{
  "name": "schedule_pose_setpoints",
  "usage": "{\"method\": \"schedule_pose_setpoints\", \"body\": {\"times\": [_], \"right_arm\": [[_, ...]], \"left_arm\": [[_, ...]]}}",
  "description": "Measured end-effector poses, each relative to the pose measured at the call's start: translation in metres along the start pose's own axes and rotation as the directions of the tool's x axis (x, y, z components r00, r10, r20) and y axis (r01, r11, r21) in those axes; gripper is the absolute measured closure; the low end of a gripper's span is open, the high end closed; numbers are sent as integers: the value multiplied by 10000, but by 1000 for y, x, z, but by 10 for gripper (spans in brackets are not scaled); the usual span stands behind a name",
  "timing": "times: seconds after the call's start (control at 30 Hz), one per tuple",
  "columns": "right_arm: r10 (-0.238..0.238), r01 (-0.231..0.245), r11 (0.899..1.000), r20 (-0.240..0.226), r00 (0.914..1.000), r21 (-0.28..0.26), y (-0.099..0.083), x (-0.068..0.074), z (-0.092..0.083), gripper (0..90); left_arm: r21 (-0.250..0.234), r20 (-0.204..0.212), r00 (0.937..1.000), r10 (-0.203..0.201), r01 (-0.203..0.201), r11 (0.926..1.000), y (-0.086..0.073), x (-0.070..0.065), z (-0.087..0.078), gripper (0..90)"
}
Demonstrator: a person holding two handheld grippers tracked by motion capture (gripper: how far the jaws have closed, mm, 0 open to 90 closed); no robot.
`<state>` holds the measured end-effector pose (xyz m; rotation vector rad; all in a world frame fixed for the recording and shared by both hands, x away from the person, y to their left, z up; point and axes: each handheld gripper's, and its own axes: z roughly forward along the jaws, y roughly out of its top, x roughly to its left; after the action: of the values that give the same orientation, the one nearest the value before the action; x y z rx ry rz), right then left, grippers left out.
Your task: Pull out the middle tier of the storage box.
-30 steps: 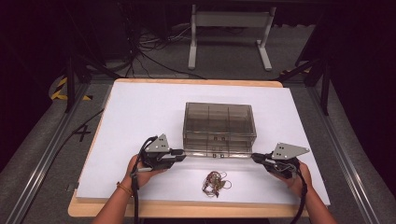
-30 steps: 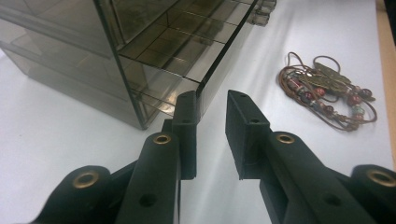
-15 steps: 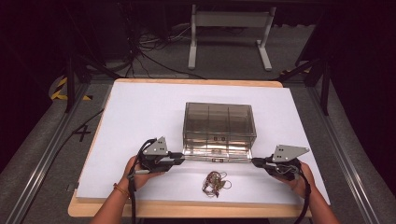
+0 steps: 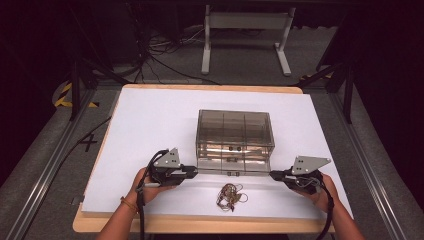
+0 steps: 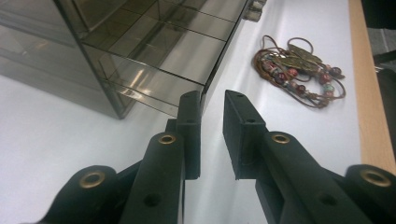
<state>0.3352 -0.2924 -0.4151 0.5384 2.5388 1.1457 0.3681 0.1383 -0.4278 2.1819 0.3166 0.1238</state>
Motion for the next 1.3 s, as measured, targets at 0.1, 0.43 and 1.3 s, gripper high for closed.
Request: {"method": "schedule_pose_setpoints", "body": {"times": [0.1,0.43,1.3], "right_arm": [[-19,20,10000,-60,10000,57,0,0,-2,860],[-29,31,9999,-190,9998,128,0,0,-2,859],[279,-288,9980,-157,9995,-561,15,9,-21,604]], "left_arm": [[146,56,9998,192,-193,9997,1,-2,0,758],[210,11,9995,301,-301,9993,2,-3,-1,755],[104,-1554,9878,-24,41,9999,0,-9,-27,436]]}}
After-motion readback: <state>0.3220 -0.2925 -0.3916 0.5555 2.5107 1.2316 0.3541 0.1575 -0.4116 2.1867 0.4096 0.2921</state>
